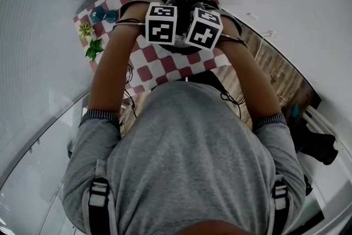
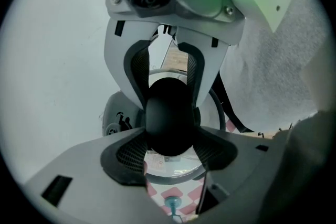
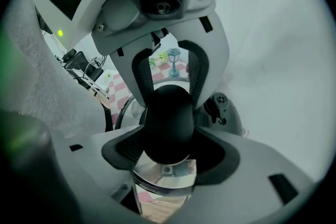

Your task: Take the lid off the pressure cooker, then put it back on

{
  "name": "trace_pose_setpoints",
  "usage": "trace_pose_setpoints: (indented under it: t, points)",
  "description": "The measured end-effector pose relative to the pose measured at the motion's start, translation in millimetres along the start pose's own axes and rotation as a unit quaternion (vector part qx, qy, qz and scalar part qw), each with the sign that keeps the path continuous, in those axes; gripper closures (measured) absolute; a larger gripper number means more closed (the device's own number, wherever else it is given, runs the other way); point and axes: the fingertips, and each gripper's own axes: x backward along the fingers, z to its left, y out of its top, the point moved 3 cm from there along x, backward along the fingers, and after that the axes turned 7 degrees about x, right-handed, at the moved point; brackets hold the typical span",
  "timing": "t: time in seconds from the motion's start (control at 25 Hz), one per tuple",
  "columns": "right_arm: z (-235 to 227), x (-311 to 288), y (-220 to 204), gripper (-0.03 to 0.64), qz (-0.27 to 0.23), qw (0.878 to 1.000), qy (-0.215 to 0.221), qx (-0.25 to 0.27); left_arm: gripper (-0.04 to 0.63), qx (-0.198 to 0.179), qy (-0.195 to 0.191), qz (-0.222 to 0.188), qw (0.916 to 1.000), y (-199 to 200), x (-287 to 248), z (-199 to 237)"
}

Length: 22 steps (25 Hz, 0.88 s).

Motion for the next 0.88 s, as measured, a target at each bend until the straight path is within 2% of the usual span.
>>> trace_pose_setpoints:
  t: [0.24, 0.4, 0.88]
  points:
    - [-3.7, -2.1, 0.8, 0.325, 0.005, 1.000, 0.020, -0.001, 0.296, 0.017, -0.018, -0.016, 0.9996, -2.1, -1.0, 3.8]
    - [-3.4, -5.5, -2.5, 0.324, 0.019, 0.999, 0.030, 0.017, 0.296, 0.025, -0.028, -0.017, 0.9991, -0.6, -4.8, 3.5]
    - [-4.8, -5.8, -2.7, 0.322, 0.003, 0.999, 0.034, 0.031, 0.298, 0.046, -0.027, -0.018, 0.9984, -1.3, -5.3, 5.6]
